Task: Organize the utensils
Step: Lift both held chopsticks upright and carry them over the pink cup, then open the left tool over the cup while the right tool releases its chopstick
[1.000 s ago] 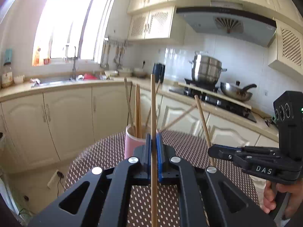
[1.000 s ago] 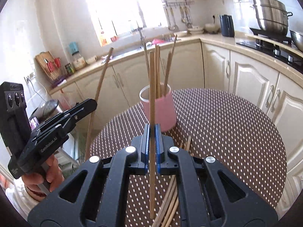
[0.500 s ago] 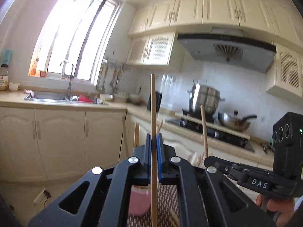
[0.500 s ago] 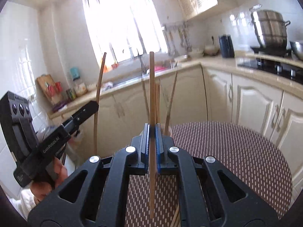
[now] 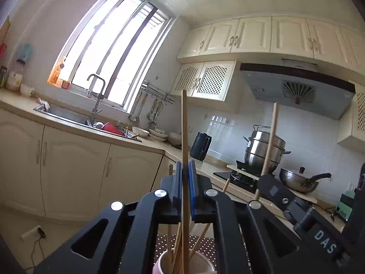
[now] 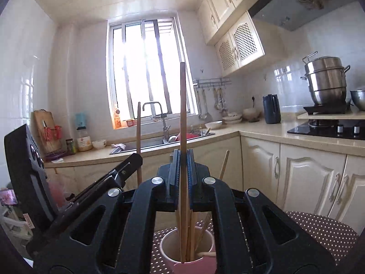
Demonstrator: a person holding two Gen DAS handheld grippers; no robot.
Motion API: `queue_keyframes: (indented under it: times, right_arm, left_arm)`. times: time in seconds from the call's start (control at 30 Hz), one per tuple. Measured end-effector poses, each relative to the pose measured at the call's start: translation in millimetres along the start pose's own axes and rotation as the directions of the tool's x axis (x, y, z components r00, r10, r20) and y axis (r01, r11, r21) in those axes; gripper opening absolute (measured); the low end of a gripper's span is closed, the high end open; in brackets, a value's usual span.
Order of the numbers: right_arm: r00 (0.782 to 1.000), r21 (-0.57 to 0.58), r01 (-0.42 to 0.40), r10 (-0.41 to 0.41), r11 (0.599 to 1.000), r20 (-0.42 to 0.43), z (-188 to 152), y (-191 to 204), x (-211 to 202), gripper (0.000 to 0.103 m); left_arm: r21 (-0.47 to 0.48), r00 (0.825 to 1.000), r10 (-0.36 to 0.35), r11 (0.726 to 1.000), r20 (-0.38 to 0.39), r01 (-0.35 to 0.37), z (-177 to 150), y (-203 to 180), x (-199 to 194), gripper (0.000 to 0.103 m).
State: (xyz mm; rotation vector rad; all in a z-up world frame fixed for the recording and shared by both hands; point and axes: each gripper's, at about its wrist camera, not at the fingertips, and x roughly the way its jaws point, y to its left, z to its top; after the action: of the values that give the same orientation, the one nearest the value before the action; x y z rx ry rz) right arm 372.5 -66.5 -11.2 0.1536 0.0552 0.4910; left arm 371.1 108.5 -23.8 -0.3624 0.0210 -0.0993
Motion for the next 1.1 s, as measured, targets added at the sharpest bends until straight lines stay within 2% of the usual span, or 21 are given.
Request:
queue_keyframes:
  times: [0.13,0.33,0.53,0.73,0.8,0.87,0.93,1.03,1.1]
  right_arm:
    - [0.999,-0.069,0.015,-0.013,0.997,0.035,0,7,2,0.006]
    - [0.998,-0.121,0.013,-0.005,0.993,0.062,-5,16,2,0.006]
    - [0.997,-0.153,0.011,0.000,0.988,0.073,-8,24,1,0.006]
    - [0.997,-0.150,0.018,-0.007,0.988,0.077,-7,24,0,0.006]
    - [0.997,-0.148,0.018,-0.007,0.989,0.072,-8,26,1,0.006]
    - [0.998,-0.142,0.015,-0.006,0.990,0.068,-8,27,1,0.006]
    - [0.998,-0.147,0.017,-0.007,0.989,0.066,-8,28,0,0.006]
    - [0.998,-0.142,0.018,-0.009,0.990,0.064,-8,28,-1,0.006]
    - [0.998,-0.138,0.017,-0.009,0.990,0.059,-7,28,-1,0.006]
  left_arm:
    - [-0.022,1.000,0.000,1.000,-0.006,-0.001,-6,6,15,0.006]
    - [-0.003,0.999,-0.002,1.000,-0.050,0.001,-26,8,25,0.006]
    - [0.044,0.996,-0.030,0.998,-0.081,0.033,-33,2,18,0.006]
    - [0.063,0.996,-0.048,0.997,-0.077,0.053,-26,0,6,0.006]
    - [0.061,0.996,-0.045,0.997,-0.073,0.050,-22,1,3,0.013]
    - [0.068,0.997,-0.033,0.997,-0.074,0.038,-20,1,1,0.027]
    - [0.075,0.996,-0.035,0.996,-0.078,0.041,-20,2,-1,0.028]
    - [0.074,0.997,-0.030,0.997,-0.075,0.035,-19,5,-7,0.039]
    - [0.072,0.997,-0.033,0.997,-0.074,0.038,-18,8,-10,0.041]
